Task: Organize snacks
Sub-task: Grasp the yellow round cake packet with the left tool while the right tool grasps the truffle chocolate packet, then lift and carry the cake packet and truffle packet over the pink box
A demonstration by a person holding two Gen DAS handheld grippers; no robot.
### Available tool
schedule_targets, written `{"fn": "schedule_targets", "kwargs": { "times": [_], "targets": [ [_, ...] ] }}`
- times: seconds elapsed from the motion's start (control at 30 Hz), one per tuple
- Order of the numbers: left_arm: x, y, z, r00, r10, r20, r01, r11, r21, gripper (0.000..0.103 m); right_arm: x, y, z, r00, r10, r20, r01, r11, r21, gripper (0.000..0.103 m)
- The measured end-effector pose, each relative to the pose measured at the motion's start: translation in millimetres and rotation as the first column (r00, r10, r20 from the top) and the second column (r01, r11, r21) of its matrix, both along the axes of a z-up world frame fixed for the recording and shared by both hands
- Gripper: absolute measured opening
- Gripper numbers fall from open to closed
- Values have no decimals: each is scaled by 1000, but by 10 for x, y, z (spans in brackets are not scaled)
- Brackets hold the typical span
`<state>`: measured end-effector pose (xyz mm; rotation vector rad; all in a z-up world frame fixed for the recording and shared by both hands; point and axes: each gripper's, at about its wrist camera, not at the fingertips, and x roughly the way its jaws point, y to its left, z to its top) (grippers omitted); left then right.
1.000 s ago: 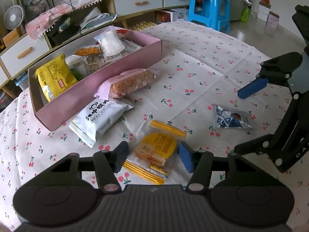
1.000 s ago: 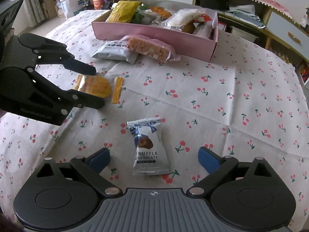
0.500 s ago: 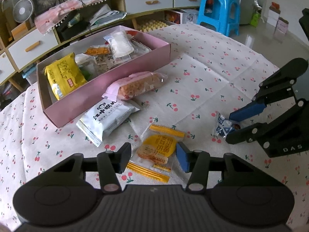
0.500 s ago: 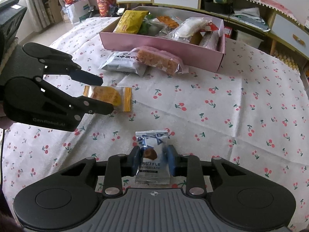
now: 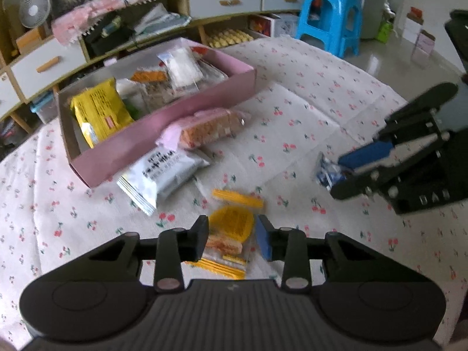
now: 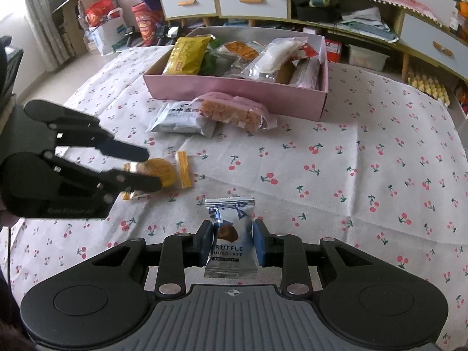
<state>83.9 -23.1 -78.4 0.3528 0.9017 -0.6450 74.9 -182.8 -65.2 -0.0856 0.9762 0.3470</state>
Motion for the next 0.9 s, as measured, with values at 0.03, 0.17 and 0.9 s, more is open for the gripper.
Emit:
{"fn": "schedule_targets", "kwargs": {
  "times": [0.03,0.17,0.9],
  "targets": [
    [-2,6,-21,1000,-16,-13,16,1000,-3,47,7,-1,-5,1000,-4,-3,4,1000,-2,27],
    [-50,-26,-67,998,-55,-14,55,998,15,63,19,11,-23,1000,-7,-10,7,1000,-5,27],
    [95,3,33,995,100,15,-100,995,11,33,71,-34,177,999,-36,33,34,998,44,27]
  ]
}}
